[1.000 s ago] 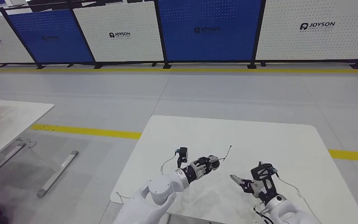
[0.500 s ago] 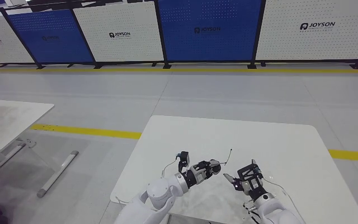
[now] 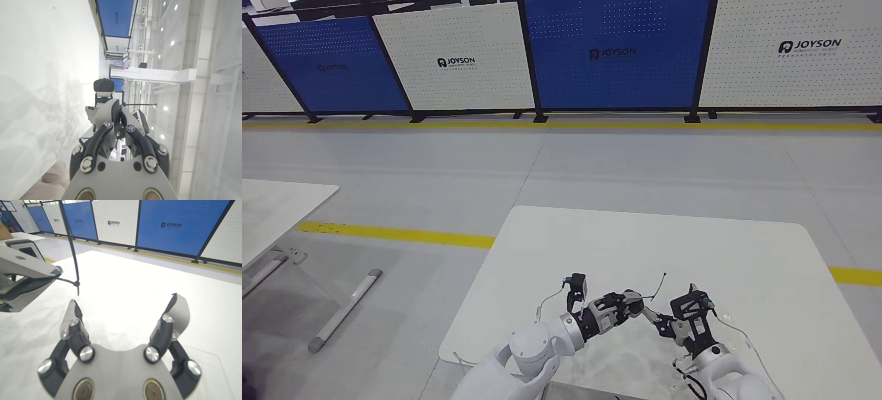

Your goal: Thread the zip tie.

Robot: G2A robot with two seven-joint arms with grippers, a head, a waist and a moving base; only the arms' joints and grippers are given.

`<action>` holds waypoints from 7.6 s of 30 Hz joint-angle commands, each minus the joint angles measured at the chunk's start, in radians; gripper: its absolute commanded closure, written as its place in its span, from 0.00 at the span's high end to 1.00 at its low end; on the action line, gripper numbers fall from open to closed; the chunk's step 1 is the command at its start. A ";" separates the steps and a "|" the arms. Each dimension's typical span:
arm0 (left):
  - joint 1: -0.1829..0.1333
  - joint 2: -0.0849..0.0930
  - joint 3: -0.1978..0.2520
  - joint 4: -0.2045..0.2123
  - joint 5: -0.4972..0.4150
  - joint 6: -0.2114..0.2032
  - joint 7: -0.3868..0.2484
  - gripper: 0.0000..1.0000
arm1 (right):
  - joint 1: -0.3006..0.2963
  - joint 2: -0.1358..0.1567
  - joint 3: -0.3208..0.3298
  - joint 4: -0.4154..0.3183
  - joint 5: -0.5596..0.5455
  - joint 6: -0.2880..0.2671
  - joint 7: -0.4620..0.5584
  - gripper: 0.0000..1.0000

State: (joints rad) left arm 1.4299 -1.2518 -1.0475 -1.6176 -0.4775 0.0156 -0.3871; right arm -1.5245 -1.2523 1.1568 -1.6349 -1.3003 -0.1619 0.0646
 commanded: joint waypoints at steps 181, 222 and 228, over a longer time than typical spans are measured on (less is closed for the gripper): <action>-0.016 -0.031 0.126 0.030 0.137 -0.136 0.197 0.00 | -0.043 0.022 0.031 -0.029 0.024 -0.100 -0.064 0.00; 0.020 -0.021 0.087 -0.036 0.117 -0.163 0.186 0.00 | -0.005 0.018 0.002 0.023 0.055 -0.119 -0.066 1.00; 0.015 -0.024 0.098 -0.027 0.125 -0.163 0.193 0.00 | -0.022 0.021 0.017 0.010 0.054 -0.113 -0.087 1.00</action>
State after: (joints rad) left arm 1.4456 -1.2750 -0.9515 -1.6470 -0.3543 -0.1486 -0.1957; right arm -1.5424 -1.2317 1.1698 -1.6222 -1.2455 -0.2771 -0.0176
